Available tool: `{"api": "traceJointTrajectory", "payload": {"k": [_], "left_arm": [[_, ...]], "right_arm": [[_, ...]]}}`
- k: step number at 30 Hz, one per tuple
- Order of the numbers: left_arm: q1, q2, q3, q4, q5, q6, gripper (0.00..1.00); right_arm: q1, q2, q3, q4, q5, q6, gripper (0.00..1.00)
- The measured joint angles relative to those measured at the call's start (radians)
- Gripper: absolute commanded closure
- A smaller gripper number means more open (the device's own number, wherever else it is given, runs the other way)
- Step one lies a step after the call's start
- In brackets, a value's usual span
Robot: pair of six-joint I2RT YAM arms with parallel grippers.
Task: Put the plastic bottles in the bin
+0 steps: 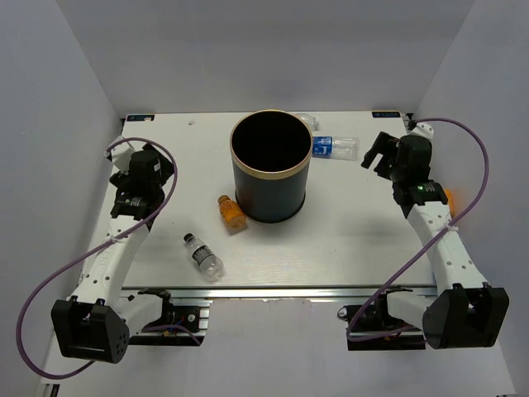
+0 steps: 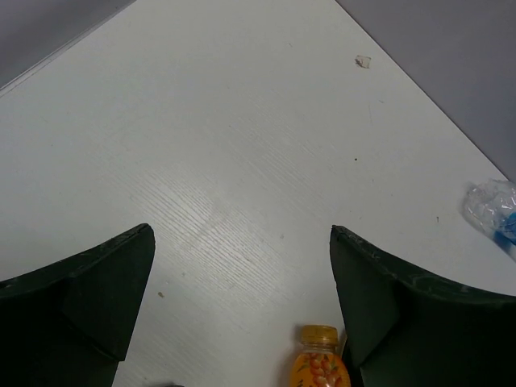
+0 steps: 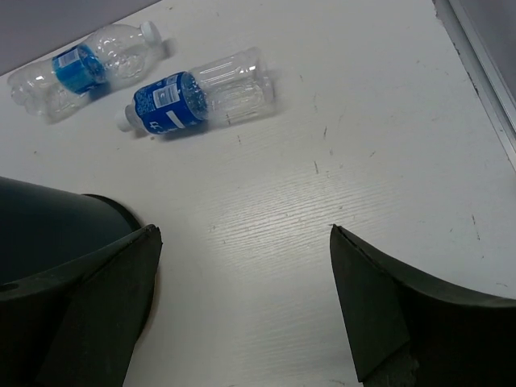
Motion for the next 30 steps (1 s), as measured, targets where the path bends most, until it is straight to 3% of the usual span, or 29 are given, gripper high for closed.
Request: {"api": "traceJointTrajectory", "payload": {"k": [4,8,17,24,30], "left_arm": [[0.0,0.015,0.0,-0.003,0.001,-0.003,0.02],[0.0,0.038,0.0,-0.008,0.004,-0.003,0.02],[0.0,0.092,0.023,-0.017,0.012,-0.005,0.02],[0.0,0.125,0.053,-0.034,0.014,-0.01,0.02],[0.0,0.124,0.055,-0.047,0.005,-0.014,0.02]], "right_arm": [[0.0,0.033,0.022,-0.043,0.038,0.003,0.11],[-0.023,0.111,0.094,-0.186,0.207,0.047,0.11],[-0.234,0.168,0.102,-0.617,0.568,0.194,0.11],[-0.334,0.225,-0.056,-0.66,0.585,0.171,0.11],[-0.396,0.324,-0.082,-0.616,0.613,0.154,0.11]]}}
